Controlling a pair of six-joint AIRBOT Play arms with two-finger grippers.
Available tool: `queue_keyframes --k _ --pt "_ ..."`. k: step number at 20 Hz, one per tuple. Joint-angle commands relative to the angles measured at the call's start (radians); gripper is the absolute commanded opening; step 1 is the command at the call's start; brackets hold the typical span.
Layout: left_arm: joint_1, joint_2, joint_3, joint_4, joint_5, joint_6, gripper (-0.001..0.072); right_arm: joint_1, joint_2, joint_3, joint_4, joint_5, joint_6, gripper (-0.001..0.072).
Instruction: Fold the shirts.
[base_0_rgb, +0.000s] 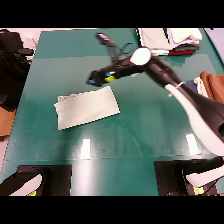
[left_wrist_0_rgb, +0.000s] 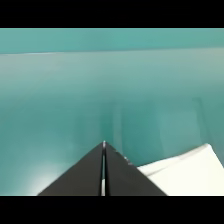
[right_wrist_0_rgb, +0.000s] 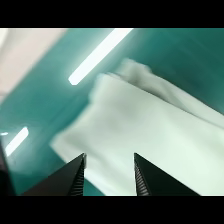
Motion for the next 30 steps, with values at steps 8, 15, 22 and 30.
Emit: queue_keyframes --k 8,15,22,30 --pt "-0.055 -0.006 -0.001 -0.021 0.022 0.011 0.0026 -0.262 -0.129 -0.285 0.099 0.107 0.038 0.0569" --pt "-0.054 -0.006 -0.001 -0.027 0.014 0.011 0.0026 -0.056 -0.355 -0.069 0.164 0.108 0.038 0.044" --pt "-0.055 -0.006 -0.001 -0.157 0.01 0.012 0.0024 -0.068 -0.324 0.132 0.043 0.068 0.013 0.0015" --pt "-0.055 -0.006 -0.001 -0.273 0.002 0.037 0.0025 -0.551 0.006 0.127 -0.238 0.195 0.09 0.0015"
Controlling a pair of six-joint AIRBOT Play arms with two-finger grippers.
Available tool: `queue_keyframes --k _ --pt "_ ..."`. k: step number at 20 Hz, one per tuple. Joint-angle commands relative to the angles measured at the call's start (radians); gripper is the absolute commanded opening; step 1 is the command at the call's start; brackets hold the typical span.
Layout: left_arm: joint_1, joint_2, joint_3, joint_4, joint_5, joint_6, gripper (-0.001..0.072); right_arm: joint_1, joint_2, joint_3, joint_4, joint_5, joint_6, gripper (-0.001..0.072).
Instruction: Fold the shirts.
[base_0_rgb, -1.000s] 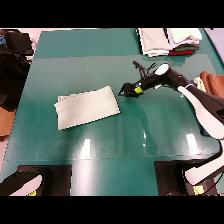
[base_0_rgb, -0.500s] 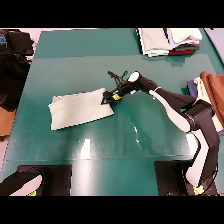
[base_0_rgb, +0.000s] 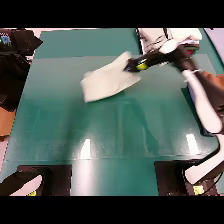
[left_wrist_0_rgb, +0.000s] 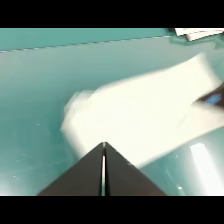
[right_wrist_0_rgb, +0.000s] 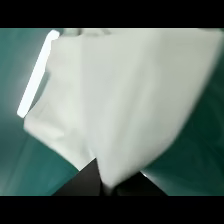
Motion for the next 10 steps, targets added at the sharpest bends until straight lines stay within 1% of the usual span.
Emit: queue_keyframes --k 1,3,6,10 --pt "0.0 0.0 0.0 -0.058 0.002 0.006 0.0025 -0.247 0.128 -0.005 -0.127 0.096 0.022 0.0015" --pt "0.0 0.0 0.0 -0.083 0.005 0.006 0.0025 -0.411 0.17 -0.005 -0.132 0.127 0.021 0.0015" --pt "0.0 0.0 0.0 -0.091 0.005 0.005 0.0025 -0.627 0.2 -0.004 -0.132 0.116 0.021 0.0015" --pt "0.0 0.0 0.0 -0.111 0.005 0.004 0.0025 -0.82 0.199 0.004 -0.124 0.08 0.018 0.0015"
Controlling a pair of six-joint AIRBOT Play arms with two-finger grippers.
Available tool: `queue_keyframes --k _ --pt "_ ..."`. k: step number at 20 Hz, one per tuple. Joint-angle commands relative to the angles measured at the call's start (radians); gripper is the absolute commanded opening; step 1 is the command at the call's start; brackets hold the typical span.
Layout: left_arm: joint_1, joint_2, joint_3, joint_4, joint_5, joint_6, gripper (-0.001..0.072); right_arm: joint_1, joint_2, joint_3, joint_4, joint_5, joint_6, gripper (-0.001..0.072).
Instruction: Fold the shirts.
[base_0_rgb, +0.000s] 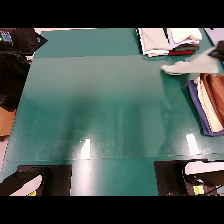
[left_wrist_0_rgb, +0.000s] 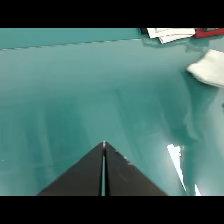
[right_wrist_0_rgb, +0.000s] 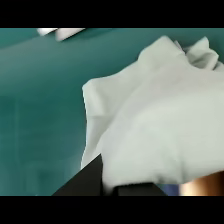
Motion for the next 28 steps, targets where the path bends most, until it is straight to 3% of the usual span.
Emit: queue_keyframes --k 1,5,7,10,16,18,23,28 --pt "0.0 0.0 0.0 -0.024 0.001 -0.003 0.0025 -0.164 0.012 0.003 -0.003 -0.043 0.0 0.0015" --pt "0.0 0.0 0.0 -0.027 -0.001 -0.01 0.0025 -0.192 0.013 0.003 0.008 -0.116 -0.004 0.0015" --pt "0.0 0.0 0.0 -0.032 -0.003 -0.011 0.0025 -0.192 0.015 0.01 0.107 -0.148 -0.053 0.0014" --pt "0.0 0.0 0.0 -0.037 -0.028 -0.01 0.0025 -0.19 0.012 0.114 0.125 -0.158 -0.064 0.0014" --pt "0.0 0.0 0.0 -0.039 -0.031 -0.007 0.0025 -0.192 0.019 0.287 0.116 -0.058 -0.116 0.0015" --pt "0.0 0.0 0.0 -0.039 -0.04 -0.006 0.0025 -0.192 0.05 0.239 0.107 -0.019 -0.165 0.0015" --pt "0.0 0.0 0.0 -0.039 -0.083 0.022 0.0026 -0.206 0.188 -0.005 -0.163 0.033 -0.174 0.0015" --pt "0.0 0.0 0.0 -0.039 -0.09 0.048 0.0026 -0.344 0.359 -0.304 -0.314 0.079 -0.178 0.0015"
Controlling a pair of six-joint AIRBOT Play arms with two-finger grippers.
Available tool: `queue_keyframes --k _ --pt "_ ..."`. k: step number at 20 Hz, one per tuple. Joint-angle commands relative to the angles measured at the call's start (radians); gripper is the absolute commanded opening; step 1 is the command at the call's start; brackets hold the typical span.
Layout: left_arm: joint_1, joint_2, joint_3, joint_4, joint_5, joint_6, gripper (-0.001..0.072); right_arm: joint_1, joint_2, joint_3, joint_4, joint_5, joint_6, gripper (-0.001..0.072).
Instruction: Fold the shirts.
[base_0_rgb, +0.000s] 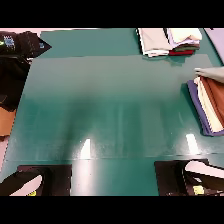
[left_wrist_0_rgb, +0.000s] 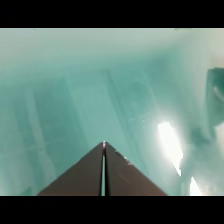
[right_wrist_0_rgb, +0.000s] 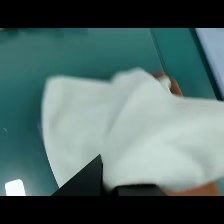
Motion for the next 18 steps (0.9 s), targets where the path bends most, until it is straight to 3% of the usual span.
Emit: queue_keyframes --k 1,4,5,7,8,11,16,18 --pt "0.0 0.0 0.0 0.0 -0.009 0.034 0.0026 -0.1 0.119 -0.205 -0.141 0.035 -0.006 0.0015" --pt "0.0 0.0 0.0 0.0 -0.009 0.034 0.0025 -0.198 0.189 -0.342 -0.156 0.032 -0.008 0.0019" --pt "0.0 0.0 0.0 0.0 -0.01 0.034 0.0026 -0.224 0.208 -0.381 -0.157 0.032 -0.008 0.0056" --pt "0.0 0.0 0.0 0.0 -0.017 0.041 0.0026 -0.273 0.235 -0.443 -0.157 0.016 -0.006 0.0404" --pt "0.0 0.0 0.0 0.0 -0.018 0.041 0.0026 -0.297 0.245 -0.46 -0.158 0.017 -0.005 0.05" --pt "0.0 0.0 0.0 0.0 -0.018 0.05 0.0026 -0.346 0.255 -0.423 -0.144 0.015 0.012 0.0511" --pt "0.0 0.0 0.0 -0.001 -0.011 0.052 0.0026 -0.2 0.255 -0.297 0.303 -0.065 0.017 0.0509" --pt "0.0 0.0 0.0 -0.001 -0.012 0.055 0.0026 -0.035 0.255 -0.285 0.37 -0.06 0.017 0.0509"
